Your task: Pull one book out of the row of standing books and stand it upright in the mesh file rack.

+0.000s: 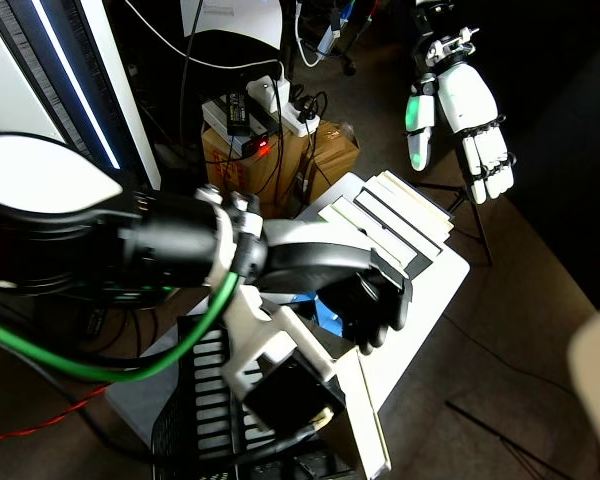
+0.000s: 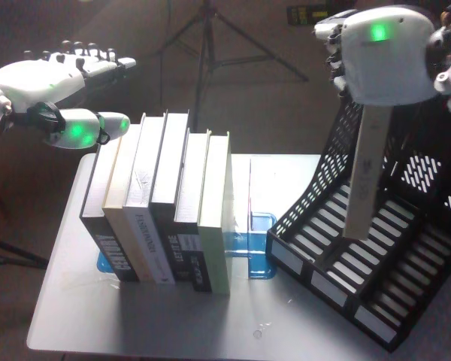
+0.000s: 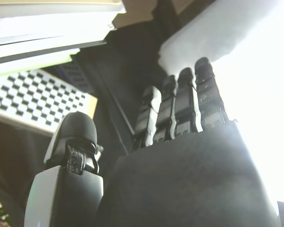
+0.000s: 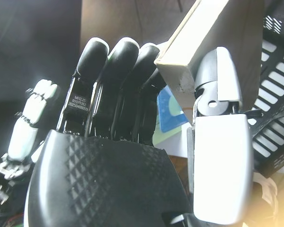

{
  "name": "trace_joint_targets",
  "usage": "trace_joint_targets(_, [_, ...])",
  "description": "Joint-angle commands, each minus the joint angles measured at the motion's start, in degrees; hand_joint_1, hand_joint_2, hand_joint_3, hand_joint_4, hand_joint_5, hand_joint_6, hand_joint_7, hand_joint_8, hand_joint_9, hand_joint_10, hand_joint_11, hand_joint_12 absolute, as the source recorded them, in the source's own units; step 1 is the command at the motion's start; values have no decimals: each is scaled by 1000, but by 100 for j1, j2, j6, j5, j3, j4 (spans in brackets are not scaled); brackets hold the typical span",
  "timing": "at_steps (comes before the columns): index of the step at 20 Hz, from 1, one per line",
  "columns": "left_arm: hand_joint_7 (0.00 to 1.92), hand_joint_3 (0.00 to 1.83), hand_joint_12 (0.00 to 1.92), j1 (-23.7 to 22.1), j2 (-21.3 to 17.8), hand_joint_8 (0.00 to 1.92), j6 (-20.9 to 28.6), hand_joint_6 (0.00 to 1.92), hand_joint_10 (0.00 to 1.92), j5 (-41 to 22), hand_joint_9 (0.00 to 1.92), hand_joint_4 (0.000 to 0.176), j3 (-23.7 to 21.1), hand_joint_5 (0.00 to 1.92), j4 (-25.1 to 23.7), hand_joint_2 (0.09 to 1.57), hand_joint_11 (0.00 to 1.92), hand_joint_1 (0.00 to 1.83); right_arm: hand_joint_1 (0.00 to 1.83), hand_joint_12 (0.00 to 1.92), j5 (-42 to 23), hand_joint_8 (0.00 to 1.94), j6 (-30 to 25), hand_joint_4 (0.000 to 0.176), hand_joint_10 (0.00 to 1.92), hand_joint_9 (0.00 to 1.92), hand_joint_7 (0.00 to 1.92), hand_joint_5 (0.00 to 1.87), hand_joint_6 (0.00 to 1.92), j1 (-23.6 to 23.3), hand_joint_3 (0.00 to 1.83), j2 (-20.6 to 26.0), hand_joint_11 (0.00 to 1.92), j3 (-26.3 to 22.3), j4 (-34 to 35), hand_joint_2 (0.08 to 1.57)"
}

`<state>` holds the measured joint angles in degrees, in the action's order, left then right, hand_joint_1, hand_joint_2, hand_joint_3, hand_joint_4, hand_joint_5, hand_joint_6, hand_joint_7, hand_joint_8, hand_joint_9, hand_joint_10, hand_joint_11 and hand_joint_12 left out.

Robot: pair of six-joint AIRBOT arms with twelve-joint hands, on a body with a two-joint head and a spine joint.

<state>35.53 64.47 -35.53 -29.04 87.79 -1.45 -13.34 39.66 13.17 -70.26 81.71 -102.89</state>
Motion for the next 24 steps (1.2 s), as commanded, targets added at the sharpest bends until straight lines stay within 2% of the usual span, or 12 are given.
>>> trace_joint_targets(1, [0, 0, 0, -22, -51, 0, 4, 1, 0, -633, 0, 67, 9, 34, 107, 1393, 0, 149, 1349, 1712, 371, 1184, 77, 0, 1515, 722, 868, 731, 1283, -10, 0, 11, 441, 84, 128, 1205])
trace_joint_targets(7, [0, 2, 0, -17, -48, 0, 3, 0, 0, -652, 0, 69, 3, 13, 108, 1397, 0, 127, 1349, 1693, 759, 1181, 77, 0, 1515, 717, 858, 740, 1292, 131, 0, -284, 420, 350, 134, 1205])
trace_joint_targets(9, [0, 1, 0, -17, -48, 0, 4, 4, 0, -657, 0, 61, 1, 27, 109, 1401, 0, 150, 1348, 1664, 824, 1156, 77, 0, 1506, 713, 853, 726, 1354, 165, 0, -385, 405, 455, 134, 1208])
trace_joint_targets(10, [0, 0, 0, -18, -46, 0, 4, 3, 0, -661, 0, 74, -2, 24, 109, 1394, 0, 145, 1344, 1674, 850, 1178, 77, 0, 1527, 674, 834, 733, 1376, 179, 2, -441, 335, 507, 136, 1217])
trace_joint_targets(14, [0, 0, 0, -16, -41, 0, 3, 0, 0, -660, 0, 91, -4, 3, 109, 1396, 0, 103, 1338, 1674, 875, 1203, 77, 0, 1526, 638, 810, 769, 1365, 196, 0, -506, 308, 527, 146, 1222])
trace_joint_targets(18, [0, 0, 0, -11, -39, 0, 3, 4, 0, -672, 0, 92, -10, 10, 109, 1396, 0, 102, 1327, 1696, 1158, 1256, 77, 0, 1571, 582, 755, 757, 1403, 251, 3, -632, 257, 627, -145, 1242])
trace_joint_targets(19, [0, 0, 0, -11, -37, 0, 3, 1, 0, -672, 0, 97, -10, 5, 109, 1394, 0, 101, 1196, 1564, 1195, 764, 77, 0, 1047, 313, 510, 453, 802, 260, 0, -678, 51, 686, -147, 1199])
trace_joint_targets(20, [0, 0, 0, -11, -35, 0, 3, 1, 0, -672, 0, 97, -11, 5, 109, 1394, 0, 101, 1196, 1564, 1228, 764, 77, 0, 1047, 313, 510, 453, 802, 262, 0, -716, 51, 735, -148, 1199])
trace_joint_targets(21, [0, 0, 0, -11, -34, 0, 3, 5, 0, -672, 0, 90, -11, 13, 109, 1392, 0, 100, 1151, 1137, 1245, 284, 77, 0, 574, 110, 297, 269, 370, 263, 0, -735, 9, 758, -148, 1162])
trace_joint_targets(22, [0, 1, 0, -7, -28, 0, 3, 9, 0, -672, 0, 76, -11, 26, 109, 1397, 0, 105, 1157, 788, 1276, 22, 77, 0, 208, 96, 209, 227, 77, 265, 0, -766, 0, 794, -158, 1103])
trace_joint_targets(23, [0, 0, 0, -6, -26, 0, 3, 5, 0, -672, 0, 82, -11, 24, 109, 1396, 0, 125, 1116, 318, 1295, 0, 77, 0, 75, 40, 91, 121, 11, 271, 0, -786, 0, 816, -182, 1092])
trace_joint_targets(24, [0, 0, 0, -5, -25, 0, 3, 4, 0, -672, 0, 85, -10, 27, 109, 1390, 0, 139, 1107, 349, 1311, 0, 77, 0, 41, 62, 79, 103, 1, 277, 0, -803, 0, 827, -229, 1040])
